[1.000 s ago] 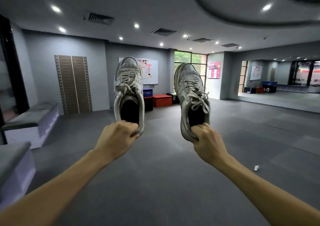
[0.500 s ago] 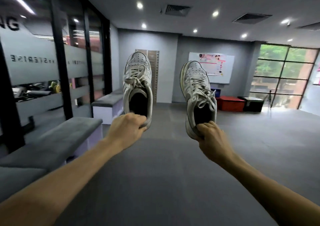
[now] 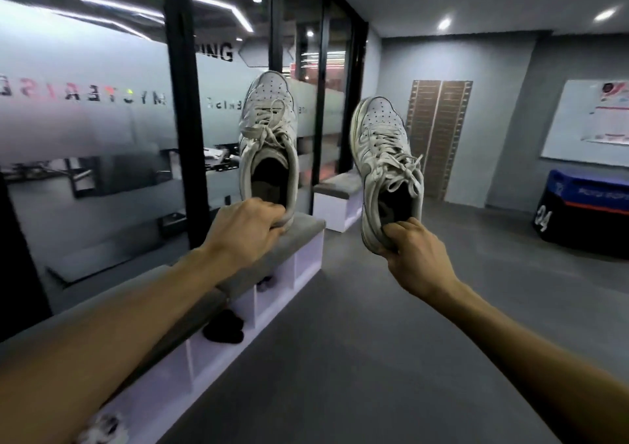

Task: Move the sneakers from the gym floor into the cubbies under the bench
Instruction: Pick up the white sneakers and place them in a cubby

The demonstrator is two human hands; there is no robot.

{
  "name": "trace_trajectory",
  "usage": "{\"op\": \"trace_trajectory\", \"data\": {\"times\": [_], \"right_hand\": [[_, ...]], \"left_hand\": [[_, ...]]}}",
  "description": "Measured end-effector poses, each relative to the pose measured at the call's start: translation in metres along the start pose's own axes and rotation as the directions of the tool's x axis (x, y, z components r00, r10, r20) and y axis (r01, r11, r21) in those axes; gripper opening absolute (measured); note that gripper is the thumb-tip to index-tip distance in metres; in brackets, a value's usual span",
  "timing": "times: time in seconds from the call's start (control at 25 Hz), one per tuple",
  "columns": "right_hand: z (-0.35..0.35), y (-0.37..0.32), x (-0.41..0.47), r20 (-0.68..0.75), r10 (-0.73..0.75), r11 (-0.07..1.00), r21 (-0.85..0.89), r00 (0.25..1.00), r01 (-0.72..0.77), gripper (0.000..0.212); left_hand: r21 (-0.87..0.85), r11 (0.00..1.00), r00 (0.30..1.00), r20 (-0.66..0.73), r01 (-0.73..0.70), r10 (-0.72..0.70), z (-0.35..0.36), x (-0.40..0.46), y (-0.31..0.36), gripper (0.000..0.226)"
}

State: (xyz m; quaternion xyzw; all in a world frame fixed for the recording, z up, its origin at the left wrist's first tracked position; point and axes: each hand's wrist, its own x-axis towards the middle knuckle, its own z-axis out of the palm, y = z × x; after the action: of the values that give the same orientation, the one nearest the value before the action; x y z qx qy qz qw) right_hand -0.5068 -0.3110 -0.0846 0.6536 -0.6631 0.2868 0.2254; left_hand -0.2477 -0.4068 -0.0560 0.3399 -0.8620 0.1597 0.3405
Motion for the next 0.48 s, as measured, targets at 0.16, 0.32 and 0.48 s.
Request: {"op": "trace_trajectory", "data": {"times": [0.16,0.32,0.48], "right_hand": [[0.060,-0.021,0.065,0.027,-0.142,0.980,0.142,0.989,0.137,0.021],[0.110,-0.040,0.117,0.011,-0.296,0.919,0.277,0.955,0.281,0.015],[0.161,-0.047,0.166,-0.045,-0.430,0.814,0.413,0.902,0.409,0.017]], "left_hand": [[0.122,0.980,0.987,0.019,0.158,-0.161,0.005,-0.001,-0.056,0.024],[0.235,0.931,0.956,0.024,0.279,-0.292,0.002,-0.009,-0.088,0.024],[0.369,0.851,0.923,-0.052,0.373,-0.382,0.011,-0.008,-0.097,0.027]]}}
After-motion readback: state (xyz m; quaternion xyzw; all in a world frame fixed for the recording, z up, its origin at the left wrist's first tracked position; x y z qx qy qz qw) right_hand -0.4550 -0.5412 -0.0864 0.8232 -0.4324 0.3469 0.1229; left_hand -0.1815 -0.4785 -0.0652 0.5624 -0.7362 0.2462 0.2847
